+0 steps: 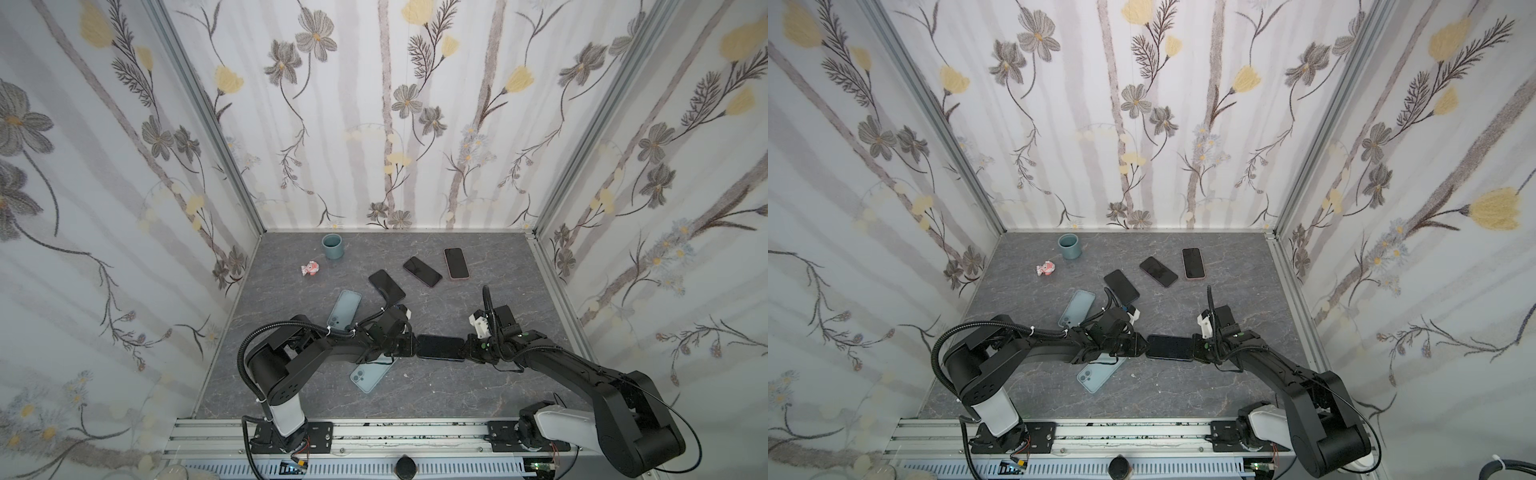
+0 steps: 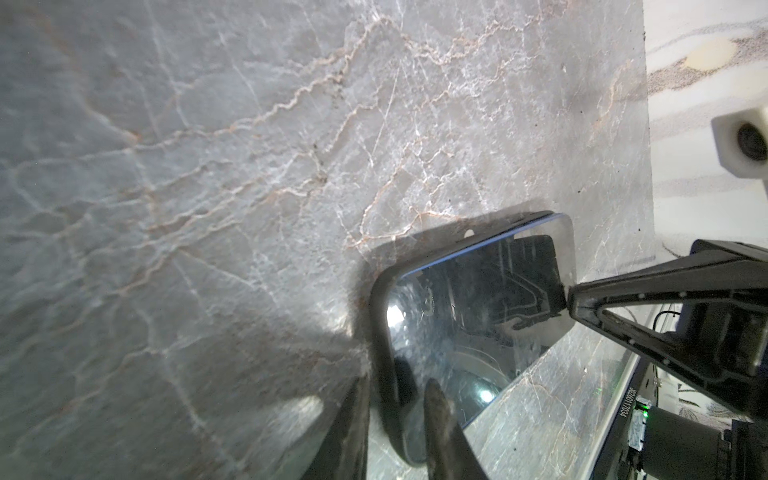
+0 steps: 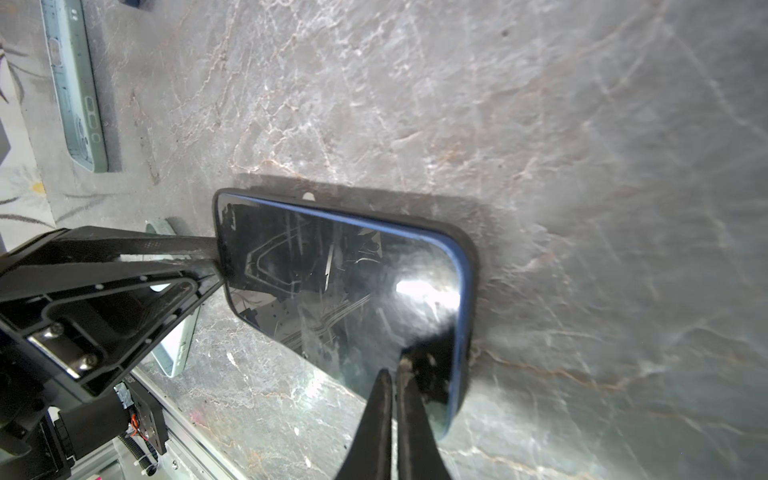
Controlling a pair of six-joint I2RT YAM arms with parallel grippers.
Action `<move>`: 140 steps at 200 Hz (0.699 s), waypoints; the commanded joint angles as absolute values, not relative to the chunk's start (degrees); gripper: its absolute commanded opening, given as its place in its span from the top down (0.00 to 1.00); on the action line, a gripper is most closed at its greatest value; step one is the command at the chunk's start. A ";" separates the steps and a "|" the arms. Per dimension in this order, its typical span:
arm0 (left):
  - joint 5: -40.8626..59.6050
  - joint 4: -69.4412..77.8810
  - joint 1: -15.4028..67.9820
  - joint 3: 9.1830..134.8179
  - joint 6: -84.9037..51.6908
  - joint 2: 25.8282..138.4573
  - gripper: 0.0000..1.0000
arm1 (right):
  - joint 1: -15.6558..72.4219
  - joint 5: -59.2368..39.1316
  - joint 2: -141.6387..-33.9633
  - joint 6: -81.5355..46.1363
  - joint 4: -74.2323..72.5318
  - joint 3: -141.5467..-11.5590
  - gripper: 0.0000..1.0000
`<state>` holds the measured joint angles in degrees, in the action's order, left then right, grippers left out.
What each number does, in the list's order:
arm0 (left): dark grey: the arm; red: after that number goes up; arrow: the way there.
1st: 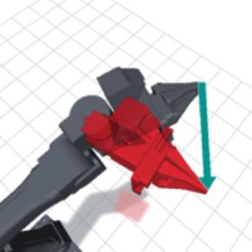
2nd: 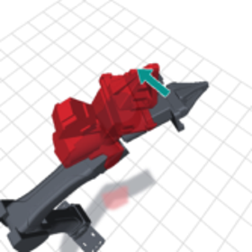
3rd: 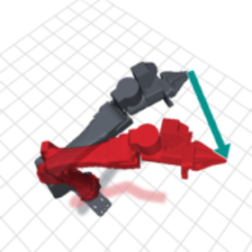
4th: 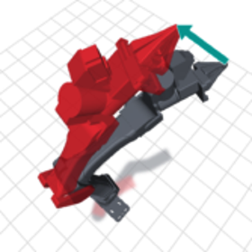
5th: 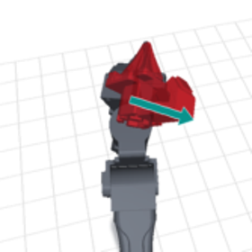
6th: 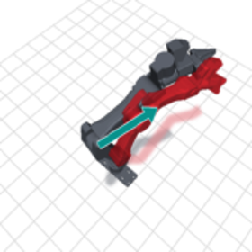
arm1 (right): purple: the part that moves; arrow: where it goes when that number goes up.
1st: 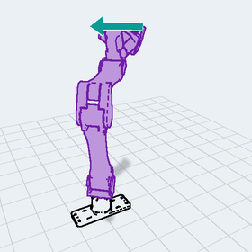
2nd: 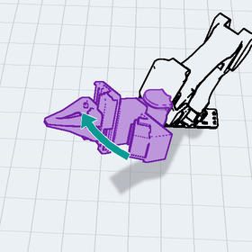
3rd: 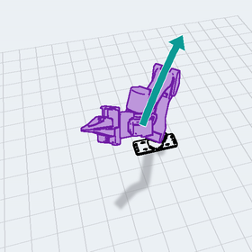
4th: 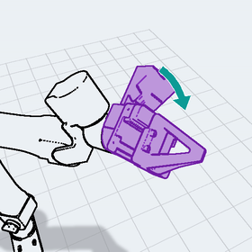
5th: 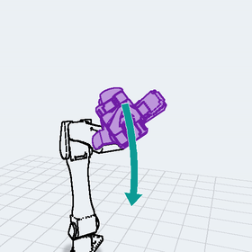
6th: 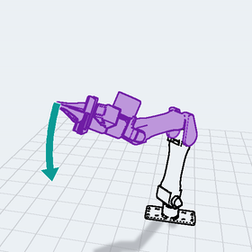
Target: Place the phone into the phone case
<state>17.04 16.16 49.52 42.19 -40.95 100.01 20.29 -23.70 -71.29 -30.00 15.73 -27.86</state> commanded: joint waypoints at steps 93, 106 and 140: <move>17.07 13.70 49.49 42.29 -41.04 100.11 0.74 | 20.96 -15.26 -67.08 -31.55 21.43 -29.88 0.81; 17.15 13.62 49.50 42.36 -41.04 100.11 0.74 | 21.01 -17.10 -68.79 -31.29 20.55 -29.73 0.82; 17.02 13.70 49.53 42.11 -41.19 100.05 0.74 | 21.27 -18.36 -71.15 -31.01 19.23 -29.27 0.84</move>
<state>17.21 16.01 49.52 42.15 -40.95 99.85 21.04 -16.84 -70.48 -31.42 20.27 -29.56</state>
